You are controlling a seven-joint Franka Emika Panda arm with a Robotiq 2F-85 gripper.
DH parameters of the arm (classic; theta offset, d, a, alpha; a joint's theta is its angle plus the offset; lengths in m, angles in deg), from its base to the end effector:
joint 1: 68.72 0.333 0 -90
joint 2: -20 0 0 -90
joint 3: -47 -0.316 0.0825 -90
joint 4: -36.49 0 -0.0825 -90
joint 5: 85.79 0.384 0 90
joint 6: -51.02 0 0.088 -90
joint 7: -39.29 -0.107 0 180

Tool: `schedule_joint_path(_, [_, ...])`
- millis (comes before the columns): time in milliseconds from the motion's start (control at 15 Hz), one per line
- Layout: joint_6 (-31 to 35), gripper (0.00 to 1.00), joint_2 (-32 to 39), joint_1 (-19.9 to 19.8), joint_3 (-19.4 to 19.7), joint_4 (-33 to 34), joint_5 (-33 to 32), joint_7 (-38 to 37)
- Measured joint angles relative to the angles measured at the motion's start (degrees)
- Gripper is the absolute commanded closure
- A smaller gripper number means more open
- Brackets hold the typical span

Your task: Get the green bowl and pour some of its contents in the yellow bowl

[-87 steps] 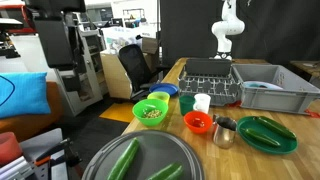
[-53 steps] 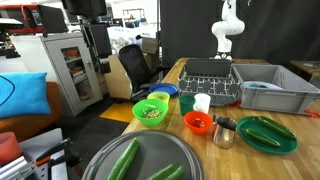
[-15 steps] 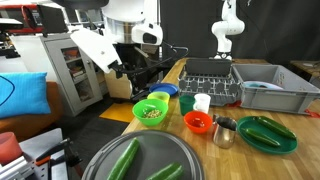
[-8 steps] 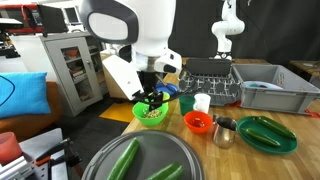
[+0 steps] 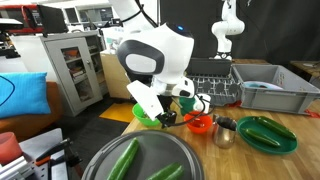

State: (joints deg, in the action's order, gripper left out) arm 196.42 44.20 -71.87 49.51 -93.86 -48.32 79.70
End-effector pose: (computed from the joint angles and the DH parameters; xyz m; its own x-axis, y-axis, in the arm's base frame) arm 0.5088 -0.0588 0.1558 0.9992 0.0385 -0.0092 0.0333 -0.9425 -0.3327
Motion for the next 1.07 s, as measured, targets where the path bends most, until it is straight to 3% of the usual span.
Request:
schedule_joint_path(333, [0.0, 0.0, 4.6, -4.7, -3.9, 3.4, -0.7, 0.0])
schedule_joint_path(400, [0.0, 0.04, 5.0, -5.4, -4.5, 3.9, -0.7, 0.0])
schedule_joint_path(467, [0.0, 0.09, 5.3, -5.9, -5.1, 4.3, -0.8, 0.0])
schedule_joint_path(533, [-0.1, 0.24, 5.5, -6.3, -5.6, 4.6, -0.8, 0.0])
schedule_joint_path(667, [-0.1, 0.4, 5.9, -7.0, -6.4, 5.0, -0.8, 0.0])
schedule_joint_path(1067, [-0.2, 0.8, 6.7, -7.7, -7.4, 5.5, -1.0, 0.0])
